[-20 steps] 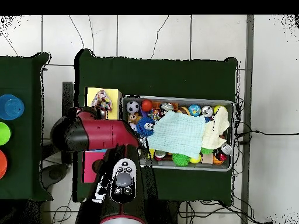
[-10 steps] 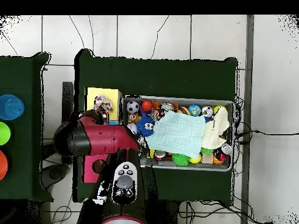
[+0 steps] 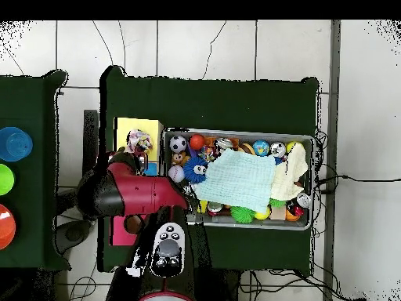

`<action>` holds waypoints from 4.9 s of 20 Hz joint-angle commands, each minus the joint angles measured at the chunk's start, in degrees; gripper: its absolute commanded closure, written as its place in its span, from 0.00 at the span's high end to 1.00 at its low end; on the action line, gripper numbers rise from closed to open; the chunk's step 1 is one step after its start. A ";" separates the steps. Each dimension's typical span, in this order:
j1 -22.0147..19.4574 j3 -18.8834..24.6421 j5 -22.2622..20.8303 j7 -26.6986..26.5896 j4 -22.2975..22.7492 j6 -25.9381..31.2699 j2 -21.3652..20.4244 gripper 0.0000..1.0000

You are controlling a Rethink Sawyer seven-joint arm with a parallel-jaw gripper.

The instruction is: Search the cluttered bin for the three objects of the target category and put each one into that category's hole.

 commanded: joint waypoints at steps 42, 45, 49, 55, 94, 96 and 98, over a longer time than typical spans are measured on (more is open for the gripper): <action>7.06 -8.64 7.52 14.80 -0.17 29.04 -13.95 1.00; 7.18 -8.73 7.75 14.76 0.10 28.42 -13.88 1.00; 7.10 -8.75 7.95 14.56 0.59 27.39 -13.72 1.00; 4.28 -6.09 7.66 11.79 2.78 18.93 -11.24 1.00; -1.90 0.72 5.50 11.55 8.58 -2.53 -3.83 1.00; -1.82 0.73 5.58 11.38 8.53 -2.50 -3.66 1.00; -2.31 1.41 5.39 10.86 8.51 -2.04 -3.57 1.00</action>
